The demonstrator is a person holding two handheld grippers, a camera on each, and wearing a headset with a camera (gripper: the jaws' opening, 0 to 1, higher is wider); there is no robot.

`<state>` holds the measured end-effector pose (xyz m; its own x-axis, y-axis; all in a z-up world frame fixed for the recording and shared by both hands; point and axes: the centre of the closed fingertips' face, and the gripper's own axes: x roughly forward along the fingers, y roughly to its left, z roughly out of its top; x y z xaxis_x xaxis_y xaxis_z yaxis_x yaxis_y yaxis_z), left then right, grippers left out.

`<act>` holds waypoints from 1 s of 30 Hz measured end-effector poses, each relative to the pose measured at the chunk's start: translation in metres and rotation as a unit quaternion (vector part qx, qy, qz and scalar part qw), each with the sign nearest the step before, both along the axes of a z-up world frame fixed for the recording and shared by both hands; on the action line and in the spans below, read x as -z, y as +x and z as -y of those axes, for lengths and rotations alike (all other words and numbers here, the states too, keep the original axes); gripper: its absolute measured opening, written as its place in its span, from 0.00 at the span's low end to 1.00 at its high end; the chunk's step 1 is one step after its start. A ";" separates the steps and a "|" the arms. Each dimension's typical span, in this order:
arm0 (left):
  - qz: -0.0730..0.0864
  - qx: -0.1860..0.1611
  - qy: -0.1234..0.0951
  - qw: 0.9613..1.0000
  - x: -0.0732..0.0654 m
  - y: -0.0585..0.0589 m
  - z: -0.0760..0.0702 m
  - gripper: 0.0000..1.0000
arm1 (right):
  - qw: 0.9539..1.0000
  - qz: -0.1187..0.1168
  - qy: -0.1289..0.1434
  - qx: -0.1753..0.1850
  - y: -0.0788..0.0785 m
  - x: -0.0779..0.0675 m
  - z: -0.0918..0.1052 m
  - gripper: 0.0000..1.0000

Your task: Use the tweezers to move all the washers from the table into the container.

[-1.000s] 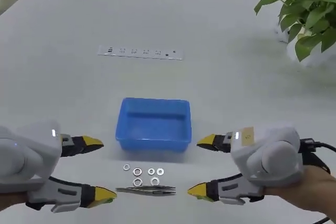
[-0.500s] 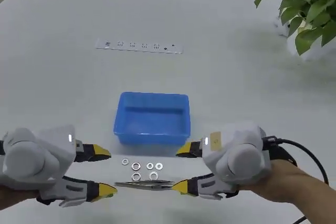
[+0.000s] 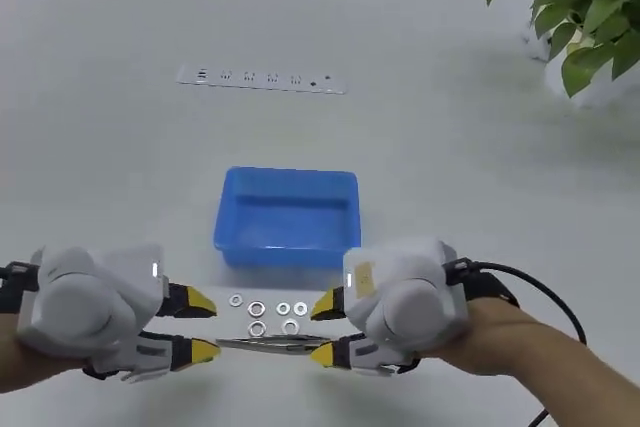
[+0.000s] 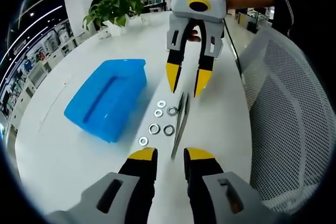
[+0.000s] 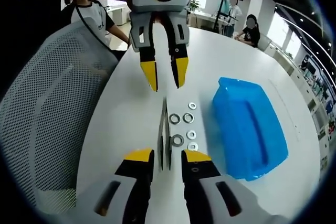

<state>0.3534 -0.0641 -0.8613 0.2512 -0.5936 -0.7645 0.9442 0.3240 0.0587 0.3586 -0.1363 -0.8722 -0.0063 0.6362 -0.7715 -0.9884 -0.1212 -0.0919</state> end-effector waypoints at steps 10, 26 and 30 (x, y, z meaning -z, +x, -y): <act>-0.012 0.026 0.014 0.999 0.012 0.001 0.004 0.19 | 1.000 -0.008 -0.015 -0.008 -0.001 0.012 -0.005 0.17; -0.025 0.045 0.033 0.998 0.024 -0.002 0.005 0.10 | 0.999 -0.015 -0.028 -0.021 -0.005 0.019 -0.010 0.13; -0.028 0.052 0.038 0.998 0.027 -0.003 0.005 0.07 | 0.999 -0.016 -0.027 -0.022 -0.006 0.019 -0.010 0.12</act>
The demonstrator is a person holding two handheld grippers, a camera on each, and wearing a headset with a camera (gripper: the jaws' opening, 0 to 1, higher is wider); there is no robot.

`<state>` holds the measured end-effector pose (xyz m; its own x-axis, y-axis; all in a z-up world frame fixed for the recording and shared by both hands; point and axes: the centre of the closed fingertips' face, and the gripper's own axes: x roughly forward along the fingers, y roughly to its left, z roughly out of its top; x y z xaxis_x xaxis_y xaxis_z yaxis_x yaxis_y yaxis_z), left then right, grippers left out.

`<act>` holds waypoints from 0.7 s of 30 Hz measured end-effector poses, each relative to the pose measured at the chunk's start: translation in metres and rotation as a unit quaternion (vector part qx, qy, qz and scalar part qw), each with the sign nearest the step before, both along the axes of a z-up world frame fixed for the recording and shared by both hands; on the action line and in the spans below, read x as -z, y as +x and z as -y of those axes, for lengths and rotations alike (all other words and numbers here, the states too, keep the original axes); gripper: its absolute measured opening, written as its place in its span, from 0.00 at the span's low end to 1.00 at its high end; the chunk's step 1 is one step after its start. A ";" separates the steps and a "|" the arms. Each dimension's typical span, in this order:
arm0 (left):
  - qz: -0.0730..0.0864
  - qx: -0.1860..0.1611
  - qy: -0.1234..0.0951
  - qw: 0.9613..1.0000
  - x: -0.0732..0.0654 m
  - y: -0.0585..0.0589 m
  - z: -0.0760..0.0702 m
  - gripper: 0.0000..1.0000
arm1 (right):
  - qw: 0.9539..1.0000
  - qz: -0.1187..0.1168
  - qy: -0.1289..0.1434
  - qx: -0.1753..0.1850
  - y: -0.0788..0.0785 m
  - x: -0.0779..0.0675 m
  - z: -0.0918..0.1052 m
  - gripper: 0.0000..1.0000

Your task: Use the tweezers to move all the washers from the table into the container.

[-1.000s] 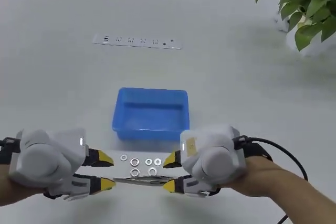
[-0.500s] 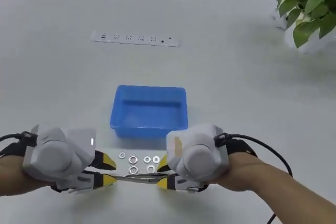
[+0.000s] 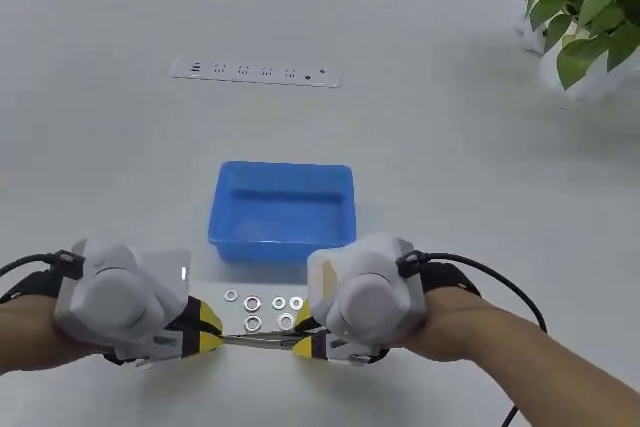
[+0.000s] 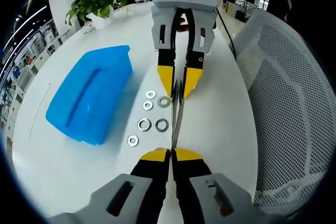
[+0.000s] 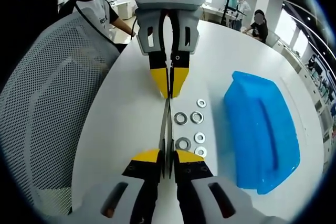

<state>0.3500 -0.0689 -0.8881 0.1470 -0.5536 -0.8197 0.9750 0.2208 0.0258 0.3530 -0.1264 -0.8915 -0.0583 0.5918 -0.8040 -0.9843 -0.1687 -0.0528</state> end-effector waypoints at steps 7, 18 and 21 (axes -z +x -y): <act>-0.001 0.008 0.000 1.000 0.001 -0.001 0.000 0.06 | 1.000 0.002 0.001 -0.002 0.000 0.000 0.000 0.11; 0.000 0.015 -0.002 1.000 -0.004 -0.004 0.000 0.06 | 1.000 0.005 -0.001 -0.006 -0.001 0.000 0.000 0.11; 0.002 0.016 -0.005 1.000 -0.008 -0.004 0.001 0.05 | 1.000 0.005 -0.002 -0.006 -0.001 0.000 0.001 0.11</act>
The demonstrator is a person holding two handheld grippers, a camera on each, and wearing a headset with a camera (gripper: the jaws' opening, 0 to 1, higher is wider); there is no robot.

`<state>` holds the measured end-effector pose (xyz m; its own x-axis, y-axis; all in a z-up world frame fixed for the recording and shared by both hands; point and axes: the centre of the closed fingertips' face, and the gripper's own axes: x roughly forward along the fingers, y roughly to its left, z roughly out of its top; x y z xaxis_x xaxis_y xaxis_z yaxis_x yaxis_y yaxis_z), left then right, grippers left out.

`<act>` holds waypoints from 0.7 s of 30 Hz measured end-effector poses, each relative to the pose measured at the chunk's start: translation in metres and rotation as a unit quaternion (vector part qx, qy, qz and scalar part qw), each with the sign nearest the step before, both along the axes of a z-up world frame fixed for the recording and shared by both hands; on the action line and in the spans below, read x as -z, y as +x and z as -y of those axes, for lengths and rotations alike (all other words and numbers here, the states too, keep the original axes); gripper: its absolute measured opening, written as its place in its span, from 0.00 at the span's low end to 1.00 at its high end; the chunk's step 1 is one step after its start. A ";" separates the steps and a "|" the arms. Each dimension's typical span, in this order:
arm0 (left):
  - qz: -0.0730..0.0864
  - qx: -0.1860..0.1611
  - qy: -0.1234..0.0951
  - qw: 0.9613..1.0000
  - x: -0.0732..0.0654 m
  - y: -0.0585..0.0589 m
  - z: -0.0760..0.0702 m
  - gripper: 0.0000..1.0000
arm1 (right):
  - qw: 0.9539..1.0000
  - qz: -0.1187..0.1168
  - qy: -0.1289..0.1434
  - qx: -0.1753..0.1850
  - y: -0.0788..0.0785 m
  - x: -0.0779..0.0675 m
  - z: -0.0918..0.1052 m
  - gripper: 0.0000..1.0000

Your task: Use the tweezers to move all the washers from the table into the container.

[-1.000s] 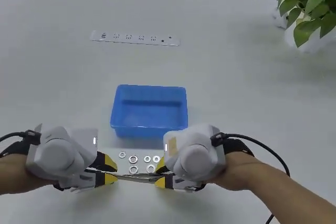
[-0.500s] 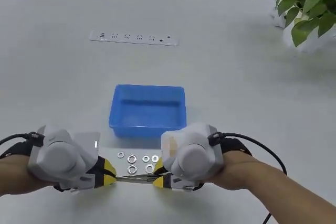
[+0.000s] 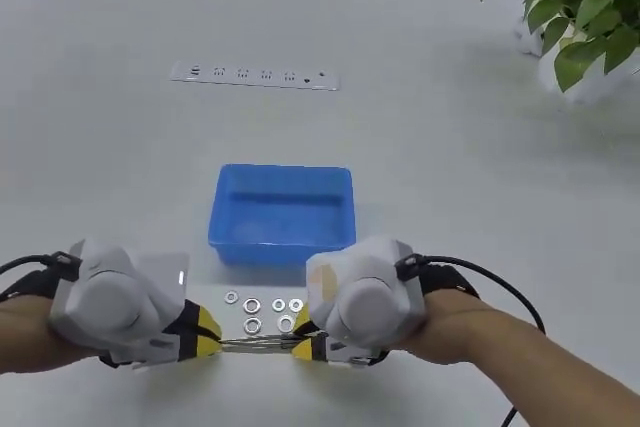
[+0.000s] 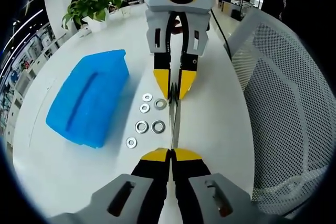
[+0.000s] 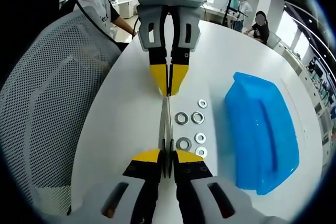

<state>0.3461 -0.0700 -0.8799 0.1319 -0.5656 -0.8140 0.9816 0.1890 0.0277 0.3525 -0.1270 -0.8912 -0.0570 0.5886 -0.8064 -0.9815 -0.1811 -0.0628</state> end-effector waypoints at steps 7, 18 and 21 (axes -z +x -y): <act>0.003 0.007 -0.003 1.000 -0.010 -0.001 0.003 0.05 | 1.000 0.001 0.000 -0.002 0.000 -0.001 0.001 0.12; 0.015 0.020 -0.011 1.000 -0.036 0.001 0.011 0.05 | 1.000 0.001 0.005 0.002 0.001 -0.005 0.001 0.12; 0.019 0.023 -0.012 0.999 -0.042 0.001 0.013 0.05 | 1.000 0.001 0.007 0.001 0.001 -0.006 0.001 0.12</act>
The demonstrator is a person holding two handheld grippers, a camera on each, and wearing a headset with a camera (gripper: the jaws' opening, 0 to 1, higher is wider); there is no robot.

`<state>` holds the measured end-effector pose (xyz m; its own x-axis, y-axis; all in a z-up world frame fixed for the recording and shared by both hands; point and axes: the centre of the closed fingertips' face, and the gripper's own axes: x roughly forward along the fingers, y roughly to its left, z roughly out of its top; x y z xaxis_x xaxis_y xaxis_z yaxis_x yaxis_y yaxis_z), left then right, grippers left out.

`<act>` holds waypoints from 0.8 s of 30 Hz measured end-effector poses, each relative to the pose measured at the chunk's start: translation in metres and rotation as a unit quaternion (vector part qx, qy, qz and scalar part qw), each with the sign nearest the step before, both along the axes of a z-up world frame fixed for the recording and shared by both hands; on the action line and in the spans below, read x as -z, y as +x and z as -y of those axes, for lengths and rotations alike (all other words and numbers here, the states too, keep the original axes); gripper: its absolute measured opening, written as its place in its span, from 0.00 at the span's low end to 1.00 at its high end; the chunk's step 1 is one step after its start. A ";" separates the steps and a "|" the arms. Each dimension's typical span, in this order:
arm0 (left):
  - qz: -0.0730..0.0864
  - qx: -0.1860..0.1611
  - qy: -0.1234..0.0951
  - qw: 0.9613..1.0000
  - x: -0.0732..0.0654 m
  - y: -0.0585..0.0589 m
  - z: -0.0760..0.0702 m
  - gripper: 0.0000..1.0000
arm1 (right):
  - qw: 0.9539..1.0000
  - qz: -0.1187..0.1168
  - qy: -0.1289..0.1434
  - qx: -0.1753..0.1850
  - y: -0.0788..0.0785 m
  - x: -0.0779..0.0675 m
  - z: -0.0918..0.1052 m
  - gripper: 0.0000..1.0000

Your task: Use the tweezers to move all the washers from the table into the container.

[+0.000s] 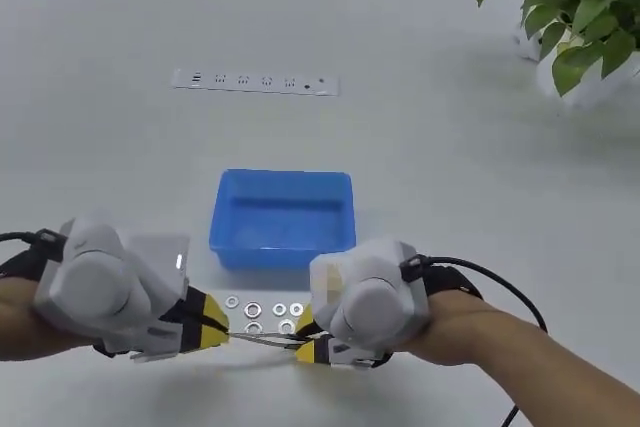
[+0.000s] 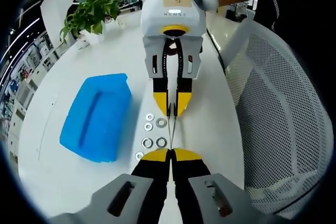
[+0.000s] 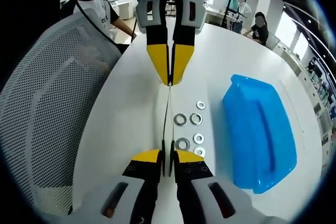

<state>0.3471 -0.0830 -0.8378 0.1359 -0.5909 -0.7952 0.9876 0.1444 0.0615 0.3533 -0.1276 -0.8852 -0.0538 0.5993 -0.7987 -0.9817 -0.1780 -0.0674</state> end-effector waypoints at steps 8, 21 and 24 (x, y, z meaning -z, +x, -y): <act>0.007 0.000 -0.023 1.000 -0.020 0.000 0.009 0.05 | 1.000 0.002 0.007 0.000 -0.001 -0.004 -0.002 0.13; 0.021 0.014 -0.053 0.998 -0.047 0.001 0.027 0.05 | 1.000 -0.004 0.029 0.007 -0.002 -0.013 -0.008 0.12; 0.026 0.019 -0.060 0.998 -0.054 0.002 0.033 0.05 | 0.999 -0.006 0.036 0.010 -0.002 -0.015 -0.010 0.12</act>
